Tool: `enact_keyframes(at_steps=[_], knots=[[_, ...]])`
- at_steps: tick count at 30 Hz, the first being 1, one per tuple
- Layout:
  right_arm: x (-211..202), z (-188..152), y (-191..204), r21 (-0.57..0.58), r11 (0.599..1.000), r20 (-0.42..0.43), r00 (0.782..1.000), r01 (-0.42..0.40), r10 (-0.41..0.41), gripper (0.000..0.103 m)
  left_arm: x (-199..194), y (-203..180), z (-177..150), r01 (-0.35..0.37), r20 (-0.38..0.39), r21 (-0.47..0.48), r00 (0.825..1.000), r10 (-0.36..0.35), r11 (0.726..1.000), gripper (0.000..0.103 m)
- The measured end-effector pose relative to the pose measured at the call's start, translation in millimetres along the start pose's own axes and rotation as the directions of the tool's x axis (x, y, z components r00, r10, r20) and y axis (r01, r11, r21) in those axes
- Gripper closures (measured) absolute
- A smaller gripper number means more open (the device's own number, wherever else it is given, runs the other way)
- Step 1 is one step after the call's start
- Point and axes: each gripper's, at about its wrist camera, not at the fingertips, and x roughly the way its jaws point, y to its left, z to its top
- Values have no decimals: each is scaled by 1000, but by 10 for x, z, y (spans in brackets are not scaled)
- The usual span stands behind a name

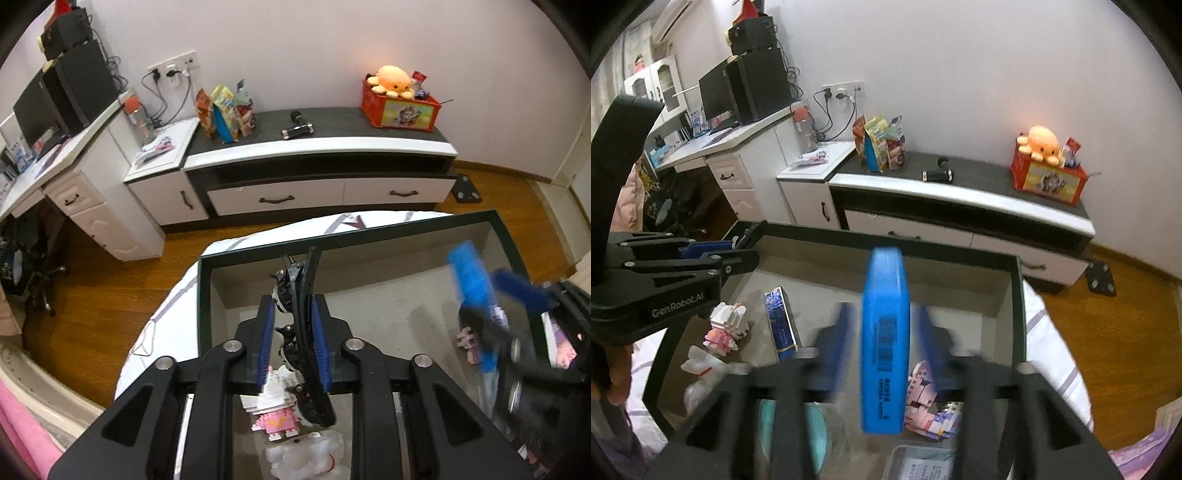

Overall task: Organize rigid objects
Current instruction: 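Carry the highlighter and hair clip into the tray and release, then withdraw both tools from the tray and hold above the table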

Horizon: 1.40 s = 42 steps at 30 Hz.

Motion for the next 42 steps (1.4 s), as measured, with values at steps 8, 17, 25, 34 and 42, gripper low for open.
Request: enact_keyframes(at_steps=[8, 17, 25, 34, 42], knots=[[-22, -6, -115, 58, 998, 7, 1000, 23, -24, 15, -6, 47, 4, -20, 21, -12, 1000, 21, 1000, 6], [1, -22, -180, 84, 996, -14, 1000, 25, -23, 15, -27, 63, 11, -43, 28, -25, 999, 44, 999, 6], [-39, -44, -199, 86, 995, -12, 999, 41, -40, 15, -43, 67, 14, -46, 33, -22, 998, 47, 999, 6], [-315, -61, -41, 70, 996, 22, 998, 53, -54, 15, -413, 12, -220, -33, 75, -41, 997, 36, 999, 6], [-1094, -284, 207, 59, 995, 94, 992, 80, -86, 15, -1223, 1, -700, -38, 181, -50, 982, 46, 998, 6]])
